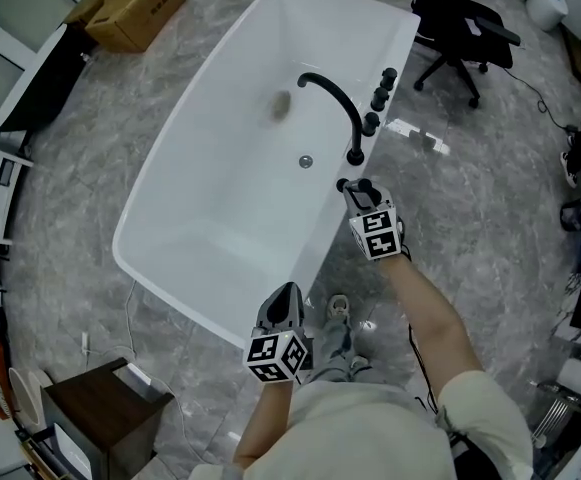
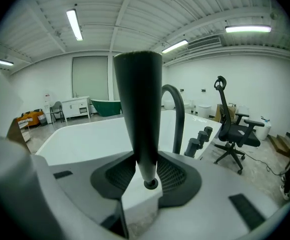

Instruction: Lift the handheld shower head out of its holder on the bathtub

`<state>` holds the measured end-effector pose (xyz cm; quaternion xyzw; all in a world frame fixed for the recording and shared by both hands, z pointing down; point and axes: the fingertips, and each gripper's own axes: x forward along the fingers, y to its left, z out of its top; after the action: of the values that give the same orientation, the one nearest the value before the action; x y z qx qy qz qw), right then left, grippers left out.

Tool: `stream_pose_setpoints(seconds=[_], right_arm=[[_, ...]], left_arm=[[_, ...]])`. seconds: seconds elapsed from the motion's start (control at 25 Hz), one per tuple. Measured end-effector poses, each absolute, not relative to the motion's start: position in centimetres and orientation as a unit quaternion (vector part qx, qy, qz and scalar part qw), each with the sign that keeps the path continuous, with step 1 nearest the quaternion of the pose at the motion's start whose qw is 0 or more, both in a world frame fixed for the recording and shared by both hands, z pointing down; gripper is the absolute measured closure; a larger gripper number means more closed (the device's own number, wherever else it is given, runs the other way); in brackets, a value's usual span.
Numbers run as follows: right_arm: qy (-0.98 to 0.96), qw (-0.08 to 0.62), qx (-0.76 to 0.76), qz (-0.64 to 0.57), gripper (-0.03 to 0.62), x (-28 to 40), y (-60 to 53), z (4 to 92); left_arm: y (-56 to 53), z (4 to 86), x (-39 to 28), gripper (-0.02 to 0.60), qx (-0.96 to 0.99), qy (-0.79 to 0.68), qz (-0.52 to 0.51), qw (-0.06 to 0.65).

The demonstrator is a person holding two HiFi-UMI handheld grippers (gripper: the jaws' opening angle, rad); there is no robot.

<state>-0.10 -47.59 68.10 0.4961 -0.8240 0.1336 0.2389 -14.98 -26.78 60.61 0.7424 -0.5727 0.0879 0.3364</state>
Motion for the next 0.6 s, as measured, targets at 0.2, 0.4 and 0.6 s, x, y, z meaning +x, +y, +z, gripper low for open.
stream_pose_setpoints(seconds=[0.2, 0.4, 0.6], right_arm=[[-0.828, 0.222, 0.501, 0.118, 0.453, 0.5, -45.7, 64.8], [-0.833, 0.202, 0.505, 0.100, 0.453, 1.0, -43.4, 61.3], [-0.836, 0.178, 0.512, 0.085, 0.453, 1.6, -40.9, 58.0]], left_arm=[[-25.3, 59.5, -14.2, 0.560, 0.751, -0.569, 0.082, 0.325], [-23.8, 58.1, -13.2, 0.560, 0.759, -0.564, 0.080, 0.315], [-21.9, 56.9, -12.2, 0.560, 0.767, -0.559, 0.078, 0.305]])
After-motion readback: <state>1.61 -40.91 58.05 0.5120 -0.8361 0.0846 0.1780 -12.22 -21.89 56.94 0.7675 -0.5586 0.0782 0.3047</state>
